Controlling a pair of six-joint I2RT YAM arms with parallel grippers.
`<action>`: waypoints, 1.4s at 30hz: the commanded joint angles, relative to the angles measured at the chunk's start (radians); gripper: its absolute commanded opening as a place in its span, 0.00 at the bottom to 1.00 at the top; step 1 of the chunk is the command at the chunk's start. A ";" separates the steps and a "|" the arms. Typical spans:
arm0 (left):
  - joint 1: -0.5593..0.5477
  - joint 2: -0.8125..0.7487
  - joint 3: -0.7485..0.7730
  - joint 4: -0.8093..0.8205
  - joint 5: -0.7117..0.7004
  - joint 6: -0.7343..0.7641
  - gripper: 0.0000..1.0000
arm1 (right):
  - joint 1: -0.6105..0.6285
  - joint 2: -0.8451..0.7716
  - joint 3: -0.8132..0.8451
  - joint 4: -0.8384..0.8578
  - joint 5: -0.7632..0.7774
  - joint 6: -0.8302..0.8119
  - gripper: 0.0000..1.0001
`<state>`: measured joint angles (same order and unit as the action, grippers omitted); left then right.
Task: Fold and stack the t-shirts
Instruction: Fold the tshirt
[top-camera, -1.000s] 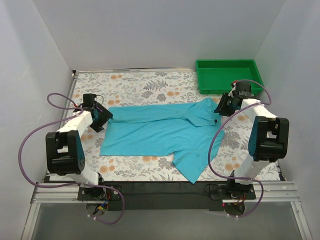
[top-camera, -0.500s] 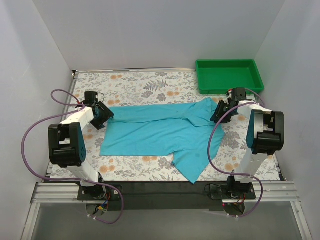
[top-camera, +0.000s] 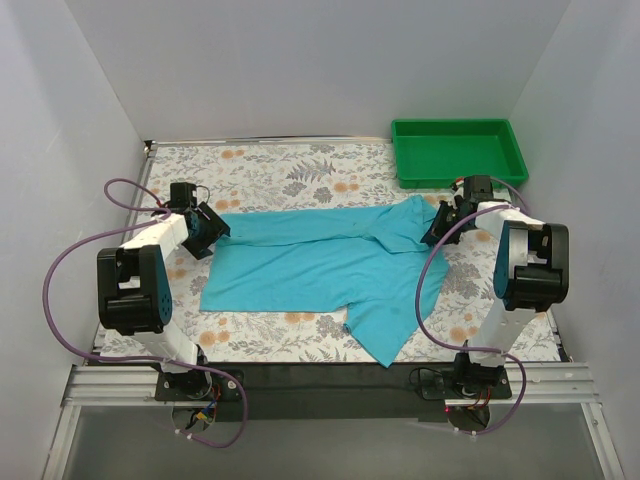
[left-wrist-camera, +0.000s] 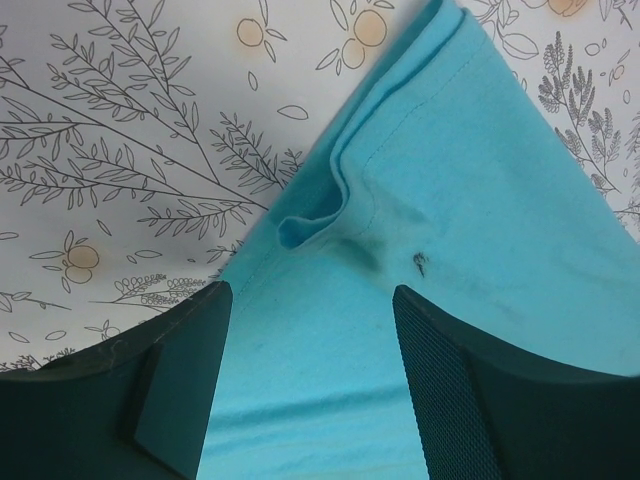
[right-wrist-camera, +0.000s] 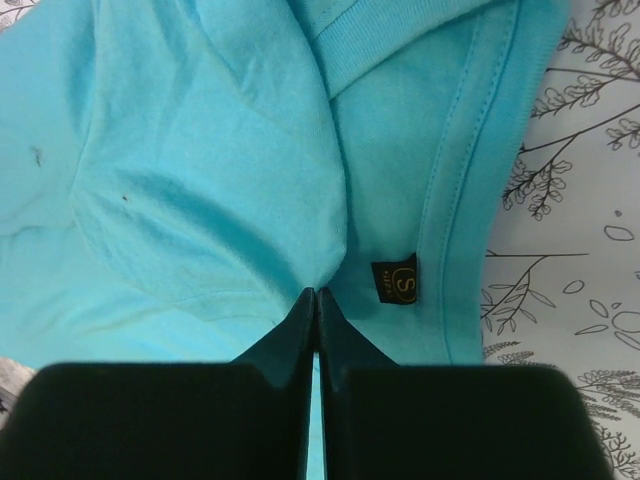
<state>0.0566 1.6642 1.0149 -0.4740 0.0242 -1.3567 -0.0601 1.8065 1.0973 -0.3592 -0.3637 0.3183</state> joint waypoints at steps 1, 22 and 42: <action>-0.004 -0.047 0.014 -0.003 0.014 0.014 0.62 | 0.003 -0.053 0.007 -0.023 -0.040 0.010 0.04; -0.006 -0.038 0.016 0.012 0.006 0.024 0.61 | 0.009 -0.219 -0.030 -0.109 -0.014 0.085 0.01; -0.009 0.049 0.028 0.109 -0.047 0.082 0.38 | 0.019 -0.176 -0.025 -0.087 -0.023 0.074 0.01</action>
<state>0.0540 1.7462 1.0557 -0.4129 0.0139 -1.2968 -0.0444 1.6260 1.0698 -0.4614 -0.3737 0.3939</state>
